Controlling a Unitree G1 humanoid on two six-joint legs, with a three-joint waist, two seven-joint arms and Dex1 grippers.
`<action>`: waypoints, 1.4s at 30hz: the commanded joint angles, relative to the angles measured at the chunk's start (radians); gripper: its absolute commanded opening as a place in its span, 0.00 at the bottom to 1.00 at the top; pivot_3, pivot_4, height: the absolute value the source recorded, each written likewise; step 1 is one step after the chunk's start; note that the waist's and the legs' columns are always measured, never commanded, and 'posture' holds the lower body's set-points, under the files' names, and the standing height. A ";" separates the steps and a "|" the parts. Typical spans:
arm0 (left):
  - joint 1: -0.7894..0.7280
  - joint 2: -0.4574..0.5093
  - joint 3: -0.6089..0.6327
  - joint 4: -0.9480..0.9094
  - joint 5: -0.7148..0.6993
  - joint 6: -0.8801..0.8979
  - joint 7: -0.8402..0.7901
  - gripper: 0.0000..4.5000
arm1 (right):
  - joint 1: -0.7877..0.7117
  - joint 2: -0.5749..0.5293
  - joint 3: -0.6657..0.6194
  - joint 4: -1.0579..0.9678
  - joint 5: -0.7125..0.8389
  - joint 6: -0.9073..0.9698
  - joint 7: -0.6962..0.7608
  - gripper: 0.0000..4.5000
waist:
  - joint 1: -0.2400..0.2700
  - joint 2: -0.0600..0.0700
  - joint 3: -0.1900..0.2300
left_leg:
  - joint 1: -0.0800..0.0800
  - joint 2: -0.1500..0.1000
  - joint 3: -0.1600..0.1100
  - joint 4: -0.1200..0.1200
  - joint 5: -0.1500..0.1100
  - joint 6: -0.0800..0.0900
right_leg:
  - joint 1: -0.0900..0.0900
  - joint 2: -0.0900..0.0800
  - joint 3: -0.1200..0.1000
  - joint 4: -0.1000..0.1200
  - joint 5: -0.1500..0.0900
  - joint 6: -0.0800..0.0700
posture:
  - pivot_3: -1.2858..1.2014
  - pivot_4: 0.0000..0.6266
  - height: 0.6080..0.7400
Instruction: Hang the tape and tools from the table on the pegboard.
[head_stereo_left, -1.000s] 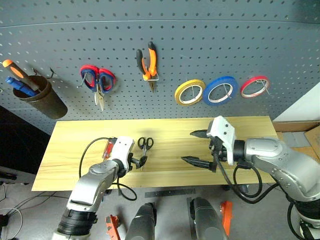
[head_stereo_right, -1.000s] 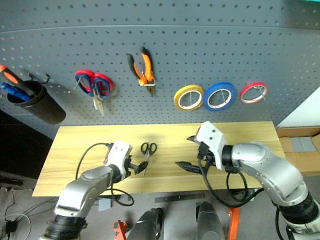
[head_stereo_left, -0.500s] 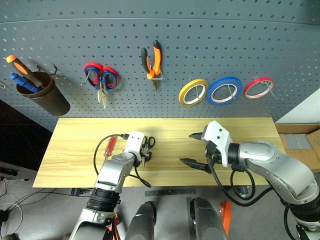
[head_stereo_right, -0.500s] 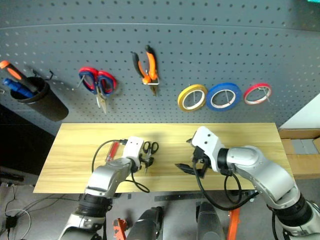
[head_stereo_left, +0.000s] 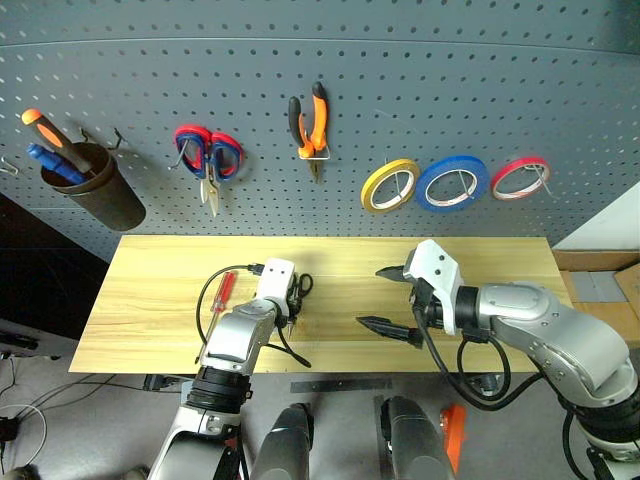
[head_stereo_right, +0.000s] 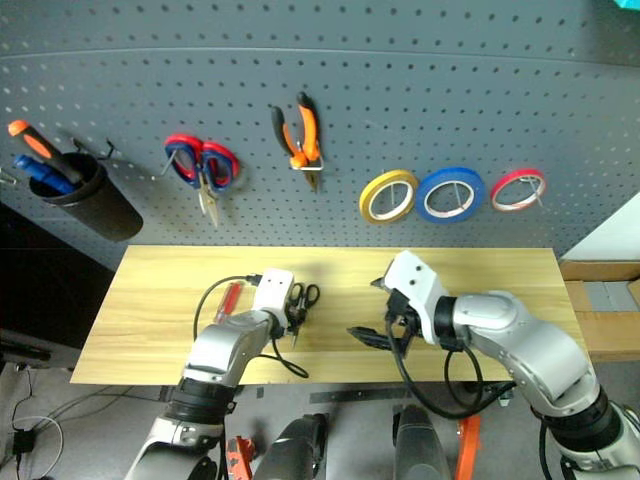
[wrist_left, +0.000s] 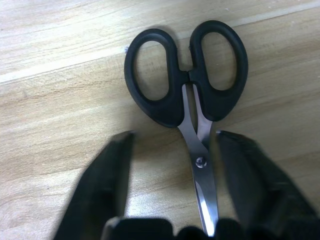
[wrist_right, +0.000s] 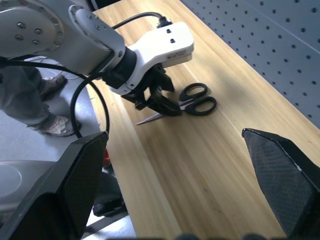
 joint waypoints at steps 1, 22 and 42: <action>0.030 0.017 -0.009 0.054 0.015 0.010 -0.020 0.29 | -0.005 0.006 -0.030 -0.029 0.026 0.010 0.006 1.00 | 0.000 0.000 0.000 | 0.000 0.000 0.000 0.000 0.000 0.000 | 0.000 0.000 0.000 0.000 0.000 0.000 | 0.48 0.53 1.00; 0.279 0.241 0.209 -0.283 -0.050 -0.385 -0.225 0.04 | -0.060 0.094 -0.086 -0.027 0.006 -0.156 -0.009 1.00 | -0.002 0.003 0.009 | -0.007 0.002 -0.002 -0.001 0.002 -0.004 | -0.006 -0.001 -0.001 -0.002 0.000 0.000 | 0.49 0.51 1.00; 0.508 0.273 0.457 -0.677 -0.079 -0.752 -0.237 0.04 | -0.143 0.116 -0.090 0.091 -0.003 -0.369 0.158 1.00 | 0.009 0.004 0.010 | -0.007 0.001 -0.002 -0.006 0.001 -0.004 | -0.006 -0.003 -0.003 -0.008 0.000 0.000 | 0.52 0.41 1.00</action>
